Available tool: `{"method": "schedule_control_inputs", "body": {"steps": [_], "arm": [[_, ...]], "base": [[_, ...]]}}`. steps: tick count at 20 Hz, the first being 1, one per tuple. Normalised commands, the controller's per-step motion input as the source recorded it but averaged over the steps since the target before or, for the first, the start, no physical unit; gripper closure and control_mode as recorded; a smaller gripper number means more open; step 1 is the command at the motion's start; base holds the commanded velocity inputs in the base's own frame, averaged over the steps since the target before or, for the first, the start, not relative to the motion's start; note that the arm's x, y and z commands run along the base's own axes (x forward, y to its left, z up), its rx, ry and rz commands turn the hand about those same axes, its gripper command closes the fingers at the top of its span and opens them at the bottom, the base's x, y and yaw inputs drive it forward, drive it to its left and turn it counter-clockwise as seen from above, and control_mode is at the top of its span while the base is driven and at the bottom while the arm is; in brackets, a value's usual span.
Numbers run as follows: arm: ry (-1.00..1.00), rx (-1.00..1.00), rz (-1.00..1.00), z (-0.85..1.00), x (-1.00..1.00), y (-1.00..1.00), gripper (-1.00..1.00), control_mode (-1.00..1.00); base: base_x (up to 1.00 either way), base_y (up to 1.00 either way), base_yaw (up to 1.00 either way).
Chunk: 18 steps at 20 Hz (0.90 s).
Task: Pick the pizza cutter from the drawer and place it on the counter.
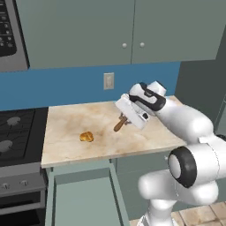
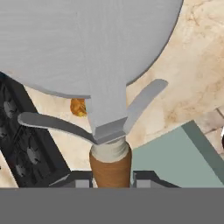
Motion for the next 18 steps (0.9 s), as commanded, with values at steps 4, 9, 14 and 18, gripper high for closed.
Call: {"method": "schedule_control_inputs", "body": {"steps": [4,9,14,18], "arm": [[0.21,0.00,-0.01,-0.50,0.99,-0.59,1.00,-1.00],[0.00,-0.06,0.00,-1.00,0.67,-0.14,1.00,-1.00],[-0.04,-0.22,0.00,-1.00,0.43,0.00,1.00,-1.00],[-0.11,-0.27,0.00,-1.00,0.18,0.10,1.00,-1.00]], "base": [[0.00,0.00,0.00],[0.00,0.00,0.00],[0.00,0.00,0.00],[0.00,0.00,0.00]]}}
